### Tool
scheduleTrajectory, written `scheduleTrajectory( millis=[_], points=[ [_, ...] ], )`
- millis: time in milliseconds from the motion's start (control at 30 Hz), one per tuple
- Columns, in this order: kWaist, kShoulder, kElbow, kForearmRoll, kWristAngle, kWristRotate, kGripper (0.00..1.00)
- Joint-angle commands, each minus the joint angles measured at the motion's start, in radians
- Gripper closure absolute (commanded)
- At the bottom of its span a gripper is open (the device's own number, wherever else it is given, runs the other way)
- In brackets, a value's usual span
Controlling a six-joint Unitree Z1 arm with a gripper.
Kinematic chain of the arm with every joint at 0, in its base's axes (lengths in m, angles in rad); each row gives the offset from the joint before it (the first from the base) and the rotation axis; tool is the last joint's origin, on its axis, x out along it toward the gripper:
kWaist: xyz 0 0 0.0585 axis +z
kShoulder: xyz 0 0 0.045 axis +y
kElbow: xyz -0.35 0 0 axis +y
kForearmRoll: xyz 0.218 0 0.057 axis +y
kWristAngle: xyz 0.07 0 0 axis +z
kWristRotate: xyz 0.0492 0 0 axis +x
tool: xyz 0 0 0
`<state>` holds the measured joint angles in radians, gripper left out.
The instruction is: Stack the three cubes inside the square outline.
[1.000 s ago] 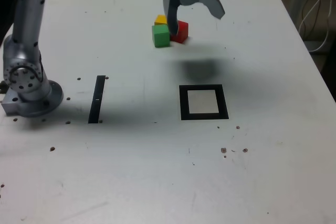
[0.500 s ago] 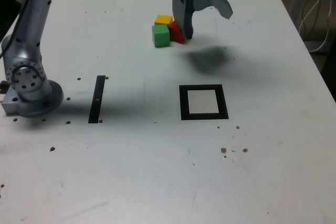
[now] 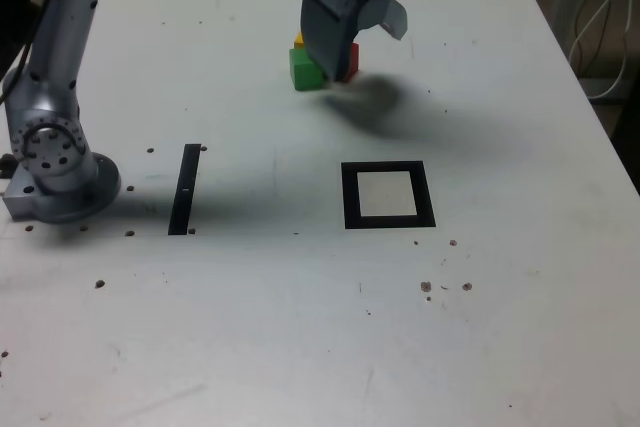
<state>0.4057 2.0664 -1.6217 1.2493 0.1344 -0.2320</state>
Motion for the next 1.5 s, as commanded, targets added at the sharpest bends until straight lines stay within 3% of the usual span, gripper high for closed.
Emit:
scheduleTrajectory(
  millis=[0,400,767,1167,1467],
  points=[
    [-0.004,-0.006,-0.012,0.001,-0.006,-0.035,0.04],
    [-0.004,0.02,-0.024,-0.057,-0.034,-0.254,0.0],
    [-0.001,0.023,-0.004,-0.089,0.008,-0.446,0.0],
    [0.008,0.063,0.004,-0.104,0.011,-0.519,0.0],
    [0.071,0.09,0.005,-0.134,0.031,-0.535,0.0]
  ],
)
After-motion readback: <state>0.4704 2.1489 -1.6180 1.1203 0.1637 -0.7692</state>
